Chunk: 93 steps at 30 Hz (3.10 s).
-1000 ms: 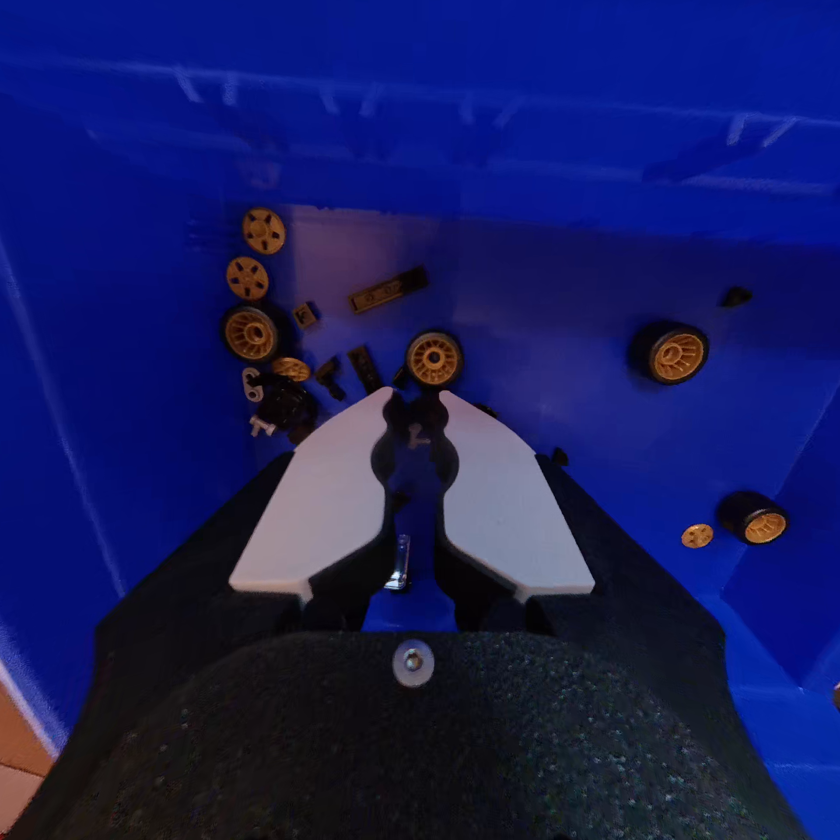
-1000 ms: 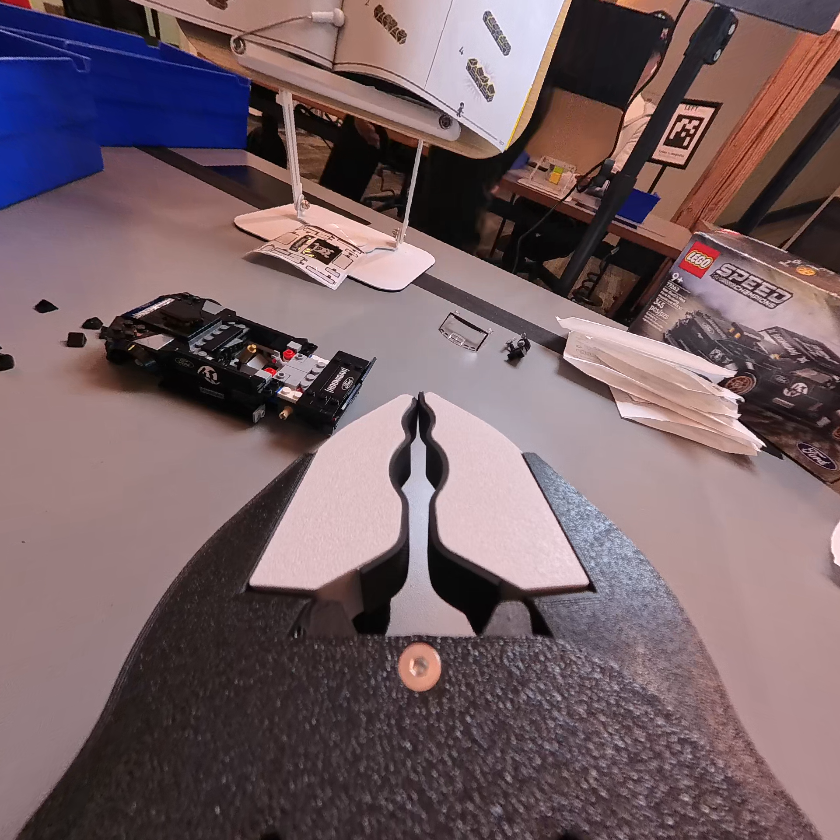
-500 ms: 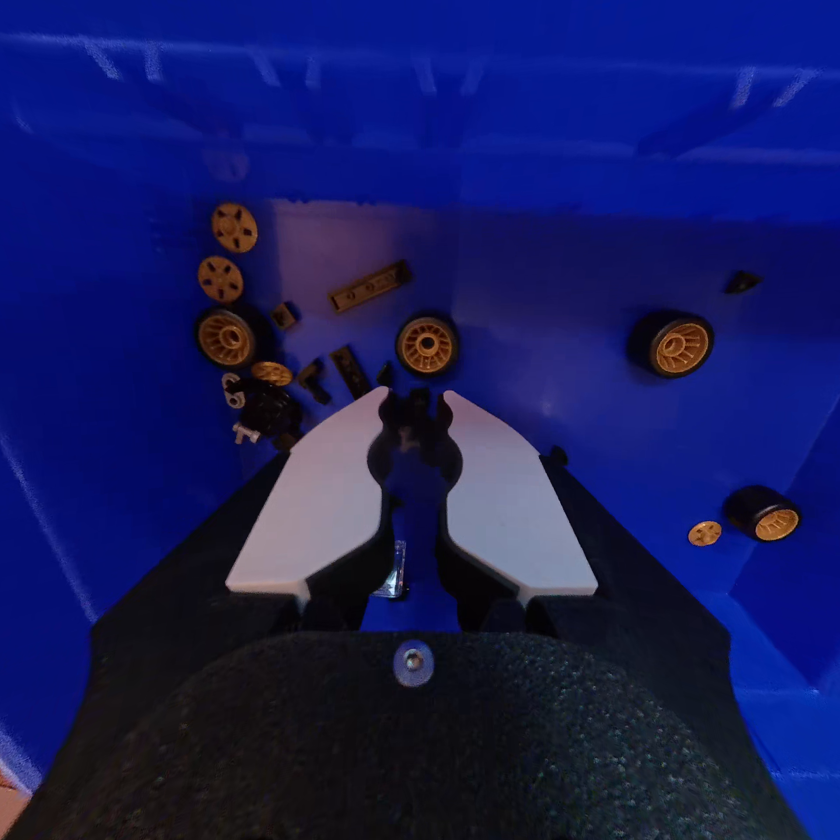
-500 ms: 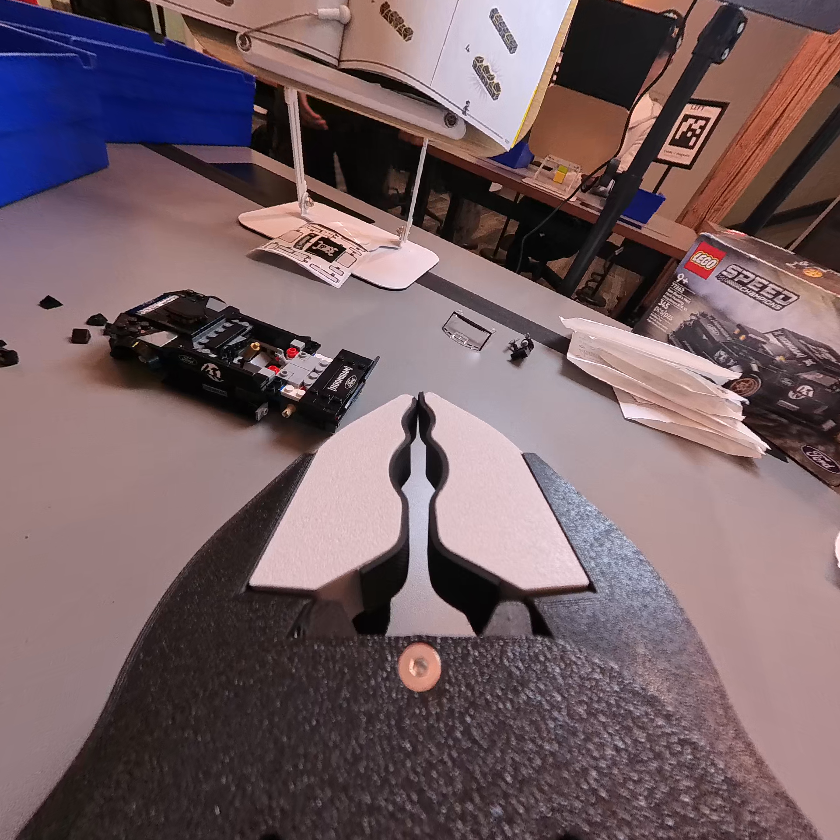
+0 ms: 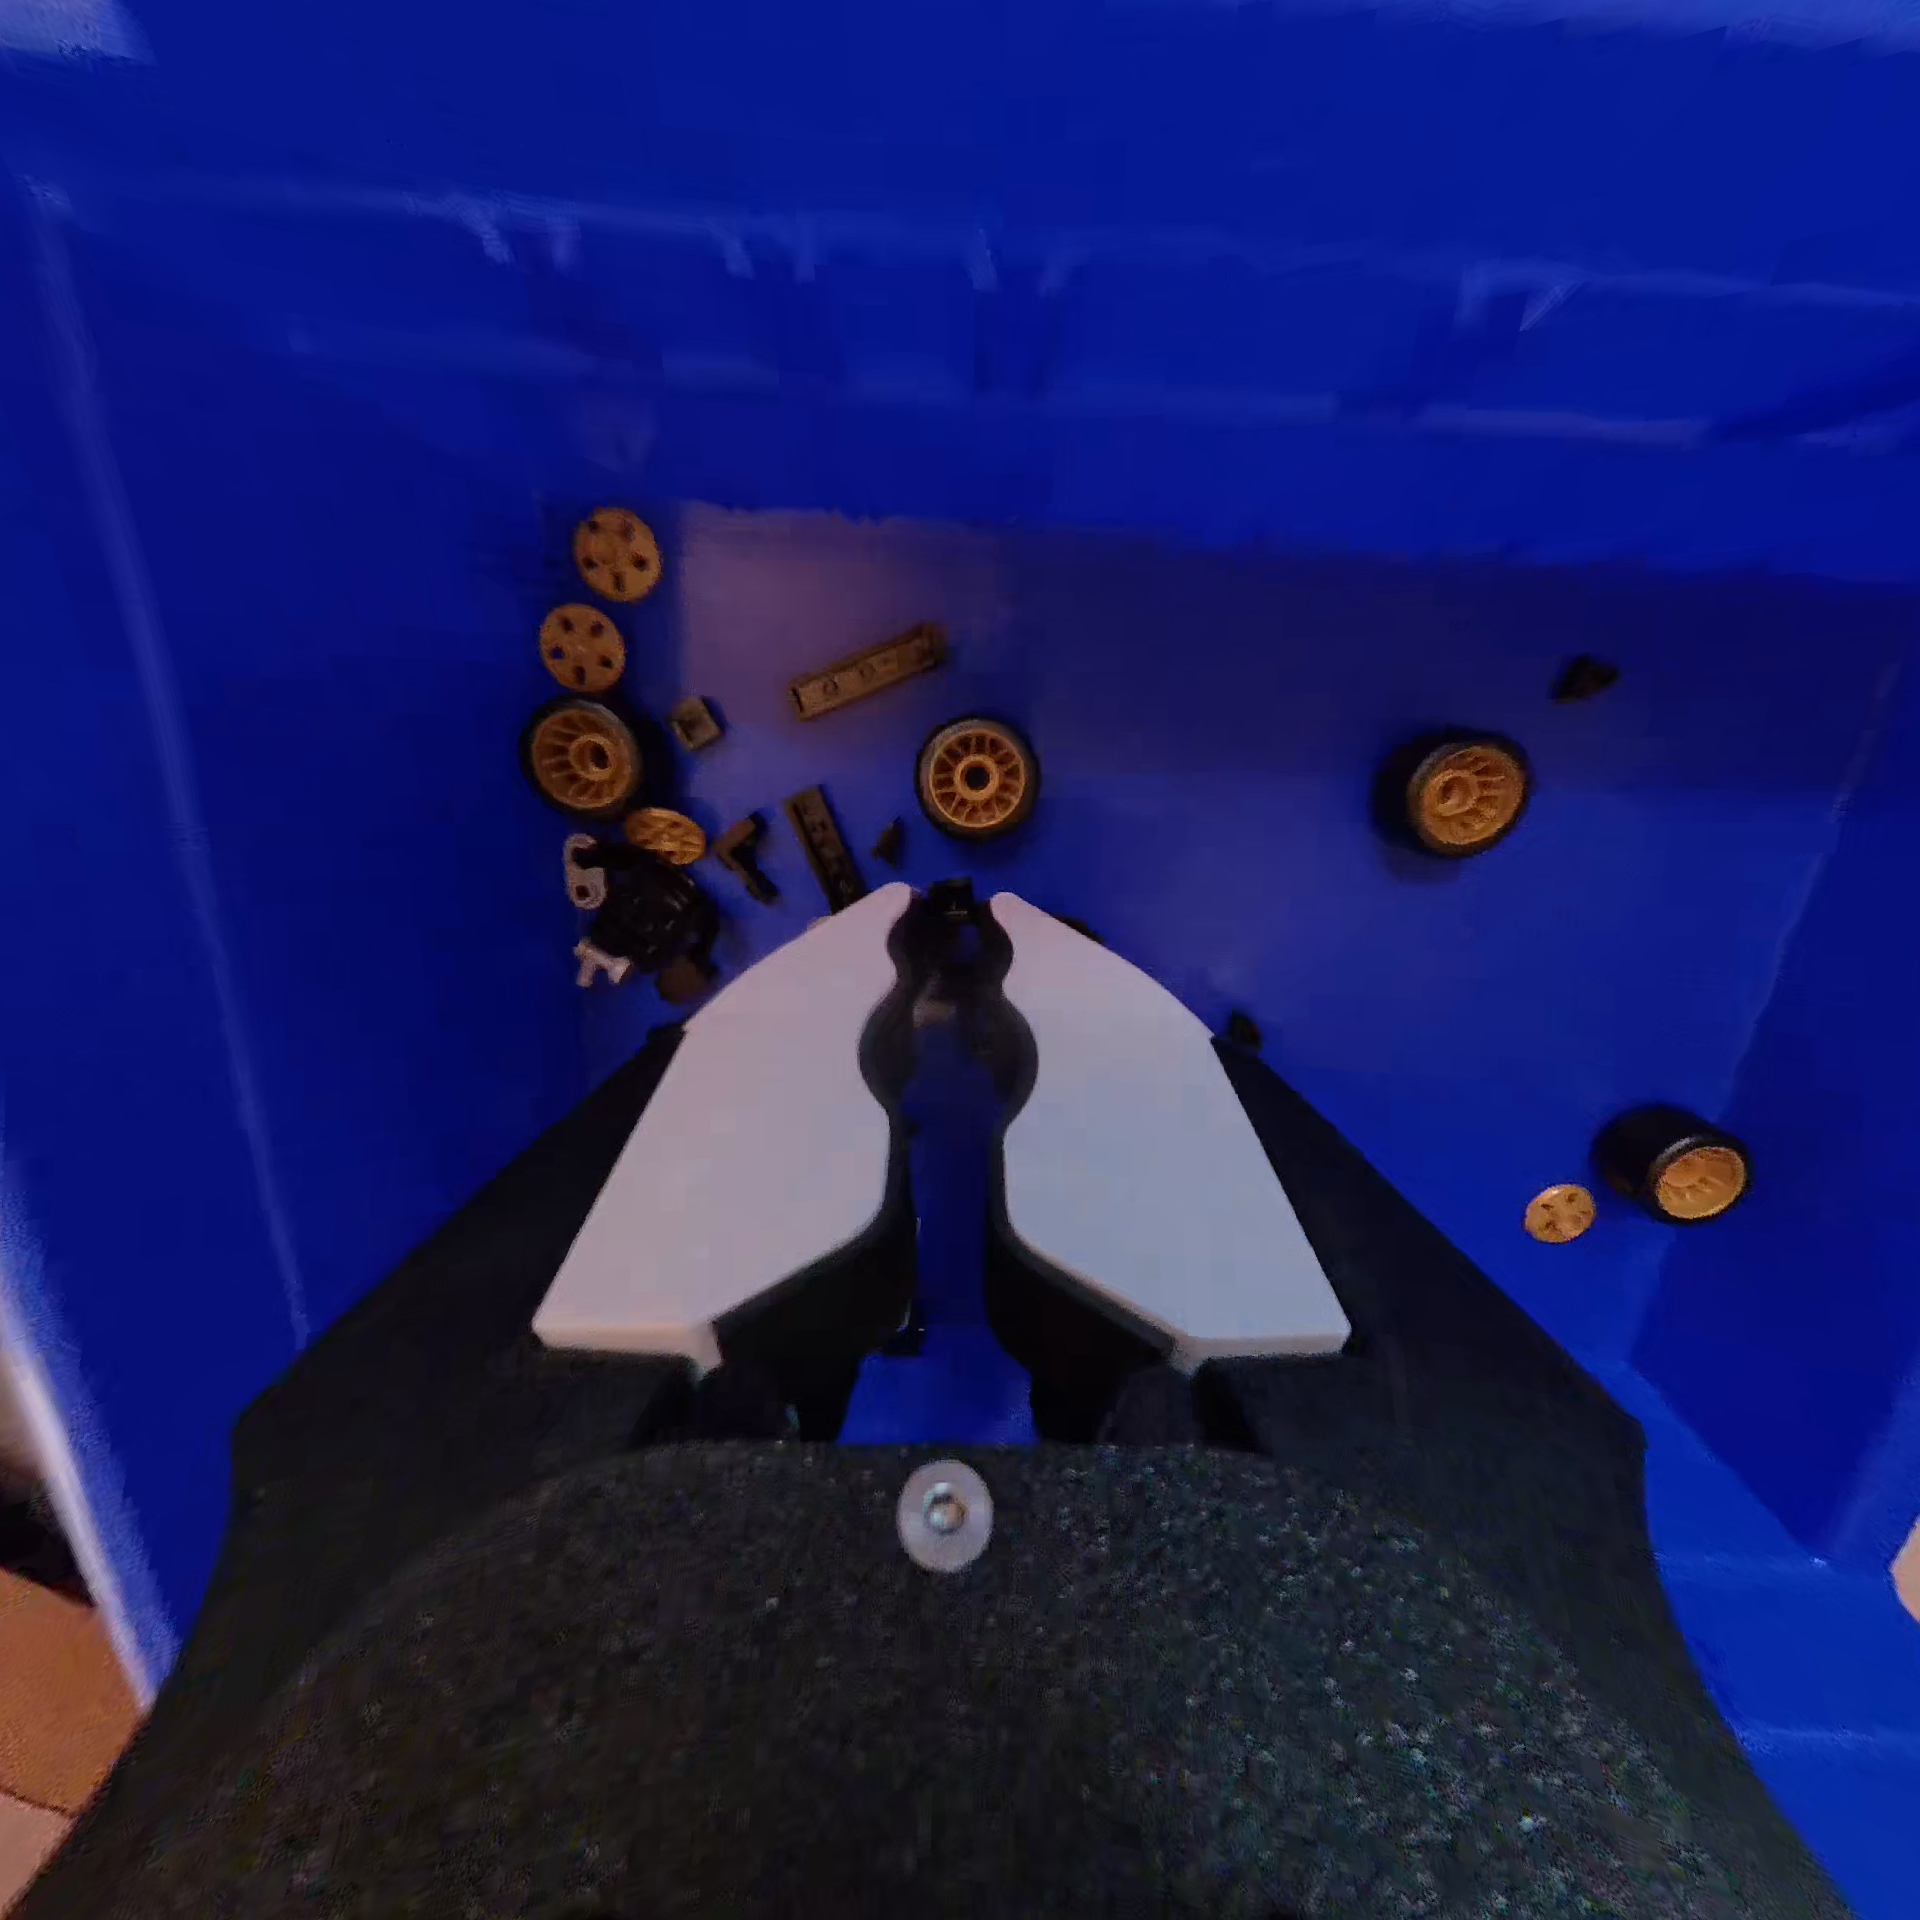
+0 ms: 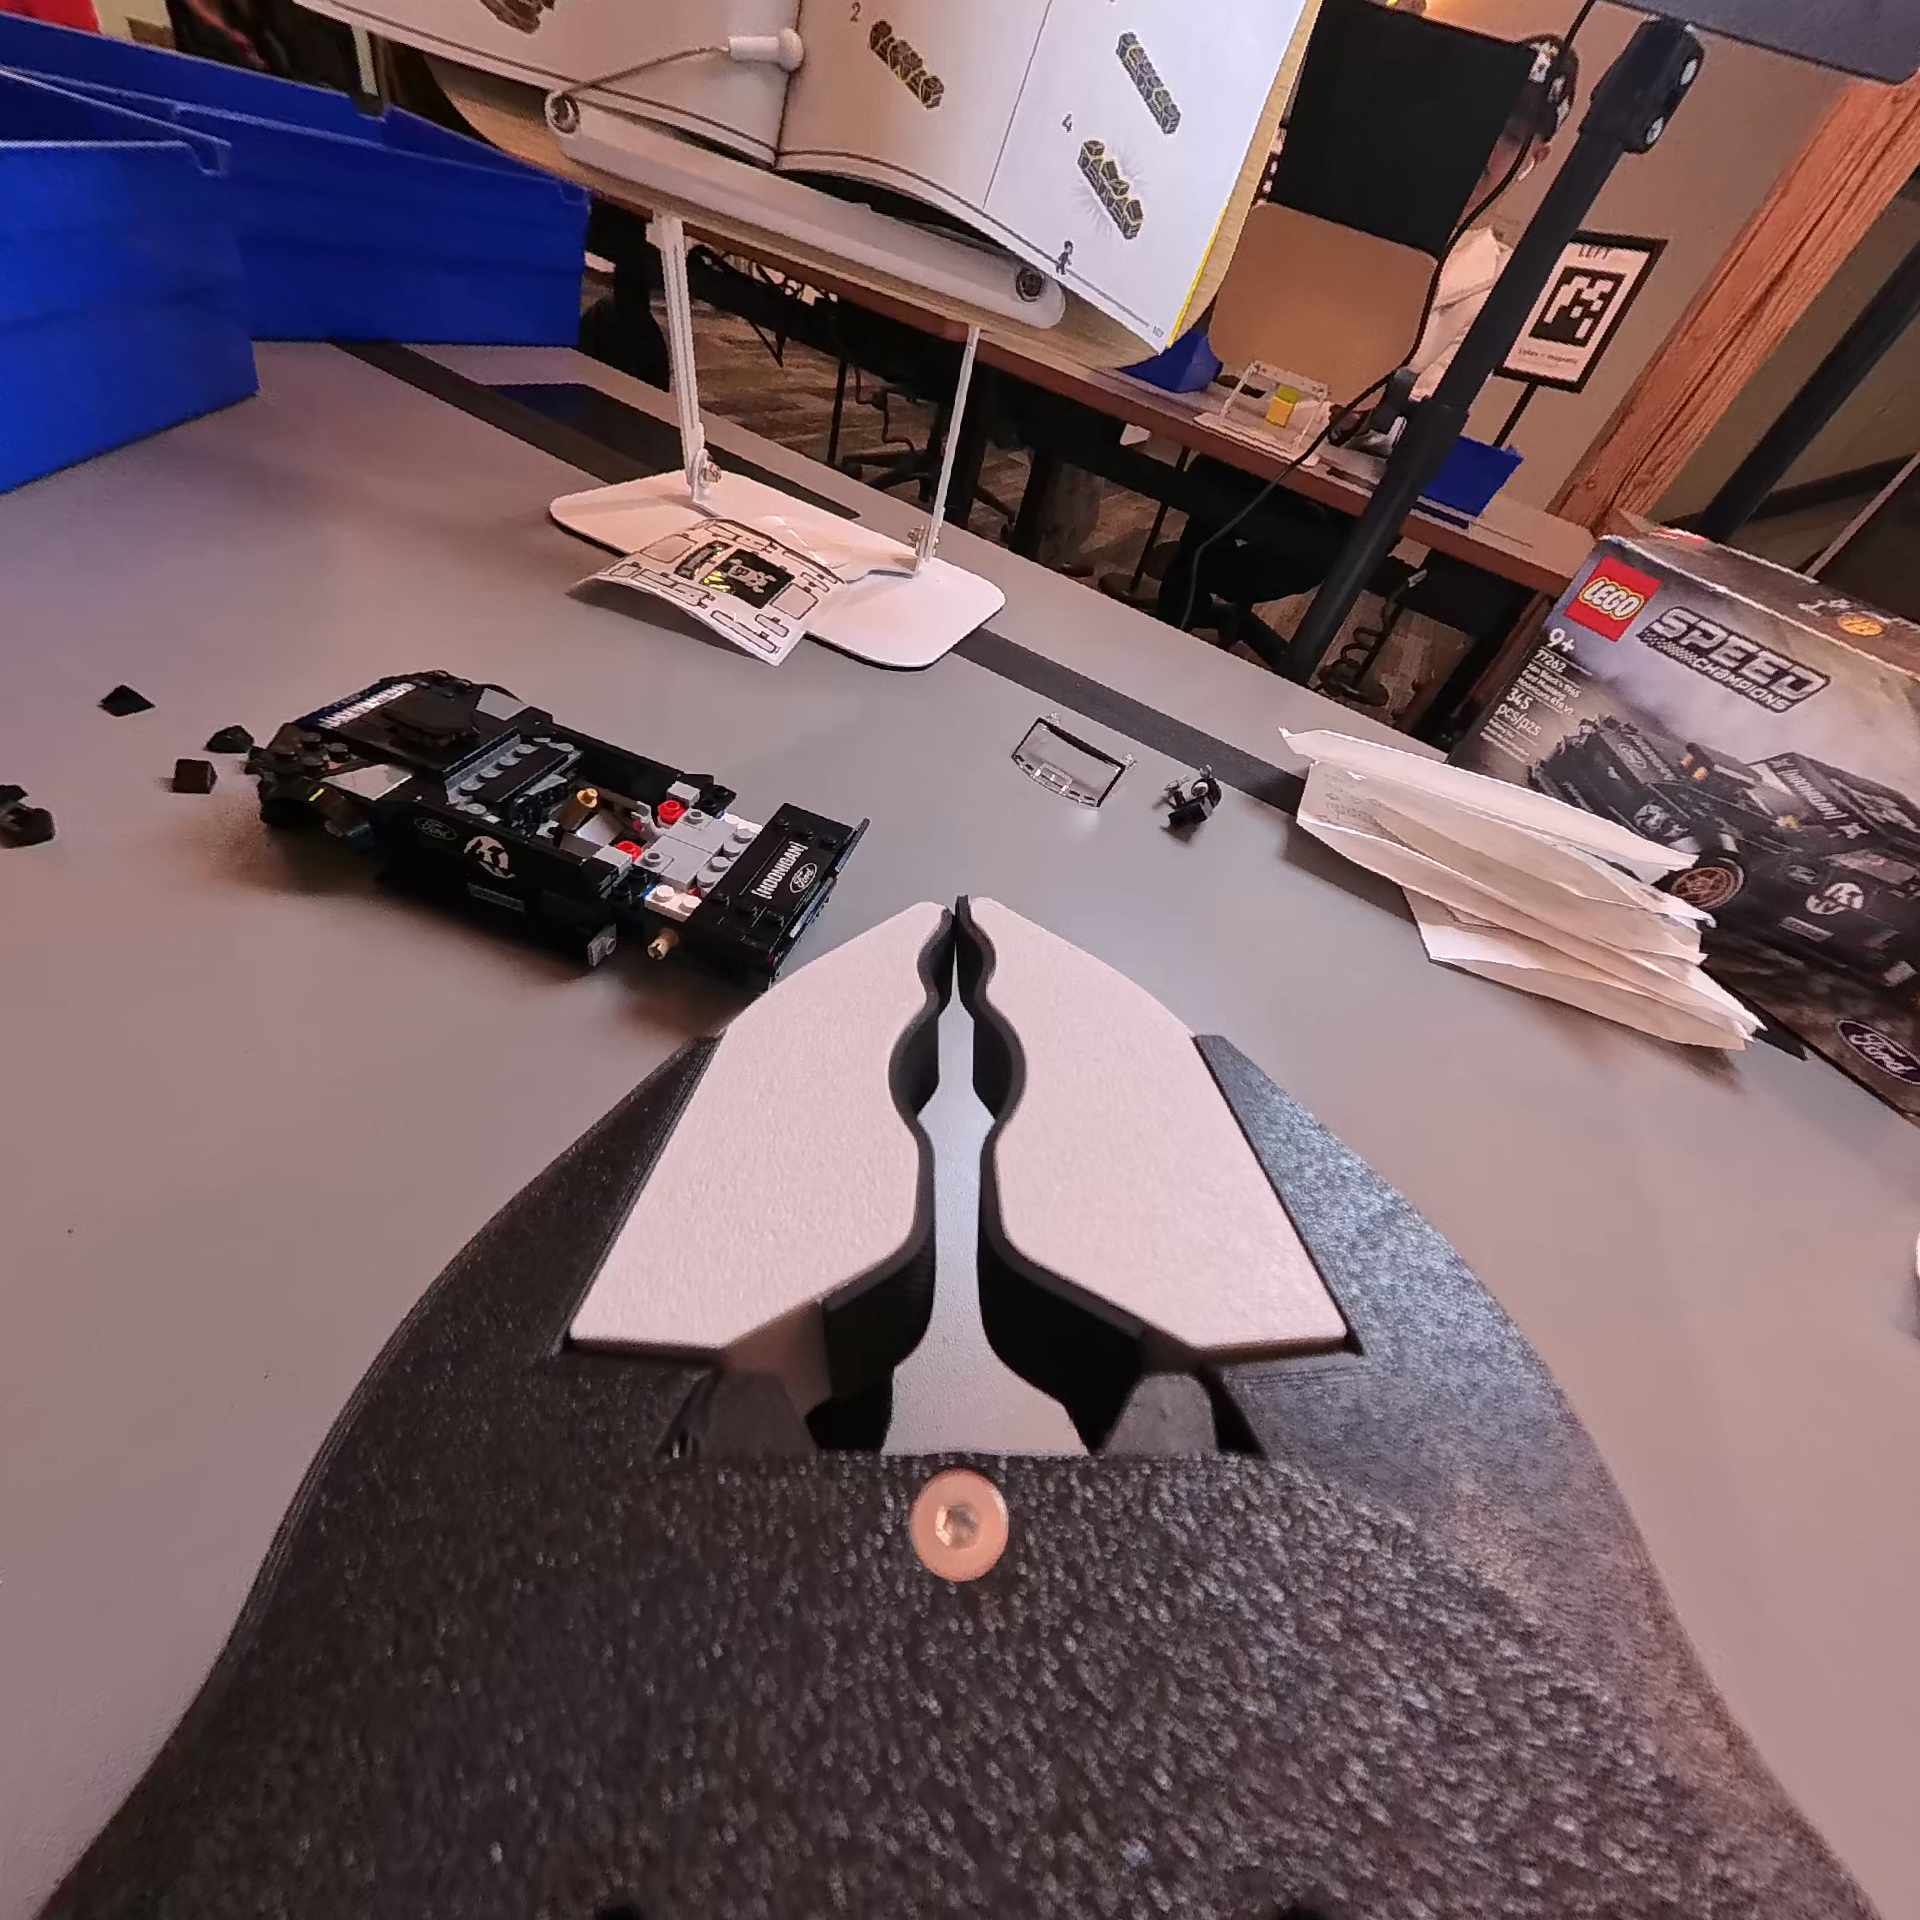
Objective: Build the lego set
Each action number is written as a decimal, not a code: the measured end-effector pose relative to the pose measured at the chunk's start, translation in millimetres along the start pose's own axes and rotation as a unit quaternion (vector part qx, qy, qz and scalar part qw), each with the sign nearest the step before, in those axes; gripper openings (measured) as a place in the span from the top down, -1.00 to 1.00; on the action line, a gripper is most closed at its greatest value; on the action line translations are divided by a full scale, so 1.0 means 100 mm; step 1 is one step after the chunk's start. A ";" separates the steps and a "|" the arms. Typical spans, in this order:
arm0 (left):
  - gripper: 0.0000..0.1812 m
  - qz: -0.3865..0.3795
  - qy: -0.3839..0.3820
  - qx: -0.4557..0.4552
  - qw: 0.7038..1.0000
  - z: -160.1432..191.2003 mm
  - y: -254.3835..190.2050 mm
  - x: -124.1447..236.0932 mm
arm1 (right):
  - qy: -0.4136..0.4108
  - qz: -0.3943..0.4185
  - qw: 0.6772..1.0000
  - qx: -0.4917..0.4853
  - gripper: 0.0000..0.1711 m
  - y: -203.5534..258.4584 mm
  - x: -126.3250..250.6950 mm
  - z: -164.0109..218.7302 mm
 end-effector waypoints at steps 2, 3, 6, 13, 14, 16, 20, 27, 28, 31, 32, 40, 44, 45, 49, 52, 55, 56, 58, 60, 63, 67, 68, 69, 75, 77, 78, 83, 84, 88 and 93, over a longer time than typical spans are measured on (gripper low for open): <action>0.90 0.002 -0.059 0.004 0.998 0.02 -0.04 0.16 | -0.001 -0.001 1.000 0.000 1.00 0.00 0.00 0.00; 0.89 0.008 -0.091 0.003 0.996 0.03 -0.08 0.25 | -0.002 -0.001 1.000 0.001 1.00 0.00 0.01 0.00; 0.90 0.035 -0.210 -0.015 0.977 0.03 -0.28 0.52 | -0.006 0.000 1.000 0.007 1.00 0.01 0.02 0.00; 0.90 0.150 -0.466 -0.096 0.867 -0.10 -1.01 1.11 | -0.044 -0.029 0.998 0.031 0.95 0.12 0.08 -0.12; 0.90 0.169 -0.491 -0.111 0.847 -0.13 -1.13 1.18 | -0.055 -0.042 0.997 0.041 0.94 0.16 0.09 -0.17; 0.91 0.209 -0.537 -0.141 0.805 -0.21 -1.40 1.31 | -0.084 -0.073 0.991 0.070 0.93 0.27 0.12 -0.31; 0.91 0.253 -0.575 -0.181 0.757 -0.39 -1.85 1.43 | -0.159 -0.151 0.966 0.137 0.92 0.56 0.17 -0.75; 0.91 0.350 -0.611 -0.152 0.694 -0.79 -2.54 1.25 | -0.263 -0.236 0.908 0.225 0.88 1.01 0.26 -1.38; 0.91 0.367 -0.611 -0.144 0.686 -0.86 -2.64 1.16 | -0.270 -0.242 0.903 0.229 0.88 1.04 0.27 -1.41; 0.90 0.426 -0.609 -0.124 0.657 -1.06 -2.92 0.85 | -0.271 -0.265 0.893 0.243 0.89 1.07 0.33 -1.42; 0.90 0.445 -0.607 -0.117 0.648 -1.13 -2.98 0.75 | -0.265 -0.274 0.890 0.250 0.89 1.07 0.35 -1.40; 0.91 0.549 -0.576 -0.093 0.598 -1.46 -3.08 0.41 | -0.203 -0.275 0.897 0.281 0.94 0.95 0.46 -1.21; 0.91 0.571 -0.559 -0.089 0.594 -1.51 -3.14 0.34 | -0.198 -0.276 0.893 0.296 0.93 1.04 0.46 -1.19; 0.90 0.574 -0.557 -0.088 0.594 -1.51 -3.16 0.32 | -0.198 -0.277 0.891 0.300 0.92 1.06 0.46 -1.19; 0.90 0.573 -0.557 -0.087 0.594 -1.49 -3.17 0.30 | -0.201 -0.283 0.885 0.310 0.93 1.13 0.44 -1.21; 0.90 0.567 -0.559 -0.091 0.598 -1.46 -3.16 0.29 | -0.200 -0.287 0.879 0.324 0.92 1.14 0.43 -1.22; 0.91 0.568 -0.558 -0.098 0.597 -1.45 -3.16 0.30 | -0.193 -0.295 0.873 0.338 0.90 1.15 0.42 -1.21; 0.90 0.564 -0.557 -0.099 0.602 -1.45 -3.16 0.29 | -0.193 -0.298 0.871 0.339 0.90 1.16 0.42 -1.21; 0.91 0.563 -0.555 -0.103 0.604 -1.44 -3.17 0.29 | -0.193 -0.300 0.870 0.340 0.90 1.16 0.42 -1.22; 0.91 0.563 -0.553 -0.103 0.606 -1.44 -3.16 0.28 | -0.190 -0.301 0.868 0.346 0.90 1.16 0.41 -1.22; 0.91 0.561 -0.550 -0.106 0.610 -1.43 -3.16 0.27 | -0.187 -0.304 0.864 0.356 0.90 1.17 0.40 -1.22; 0.91 0.563 -0.544 -0.106 0.613 -1.42 -3.15 0.25 | -0.186 -0.309 0.857 0.369 0.91 1.18 0.39 -1.22; 0.91 0.563 -0.543 -0.108 0.613 -1.42 -3.15 0.25 | -0.187 -0.311 0.855 0.372 0.91 1.18 0.39 -1.22; 0.91 0.564 -0.542 -0.109 0.613 -1.41 -3.16 0.25 | -0.187 -0.312 0.853 0.376 0.91 1.19 0.40 -1.22; 0.90 0.554 -0.543 -0.110 0.621 -1.39 -3.17 0.25 | -0.170 -0.322 0.851 0.379 0.94 1.18 0.42 -1.23; 0.83 0.532 -0.559 -0.102 0.627 -1.37 -3.13 0.29 | -0.151 -0.326 0.859 0.366 0.94 1.13 0.41 -1.23; 0.81 0.514 -0.572 -0.094 0.633 -1.35 -3.10 0.32 | -0.134 -0.326 0.865 0.357 0.94 1.08 0.39 -1.22; 0.89 0.304 -0.644 -0.049 0.701 -1.16 -2.89 0.47 | 0.070 -0.317 0.886 0.332 0.94 0.80 0.04 -0.97; 0.90 0.253 -0.652 -0.042 0.713 -1.12 -2.86 0.50 | 0.110 -0.320 0.884 0.323 0.94 0.78 -0.05 -0.88; 0.93 0.133 -0.675 -0.027 0.725 -0.99 -2.82 0.61 | 0.236 -0.352 0.854 0.302 0.94 0.85 -0.33 -0.54; 0.96 0.081 -0.672 -0.031 0.735 -0.93 -2.84 0.63 | 0.293 -0.378 0.821 0.313 0.93 1.07 -0.45 -0.39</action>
Point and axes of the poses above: each gripper's, where its closed fingertips meet, x back along the fingers, z out of its underside, y = z × x across the jaws, the point moved 9 cm from there along x, back along the fingers, and after that the axes turned 12 degrees about y, right-handed, at the moved point
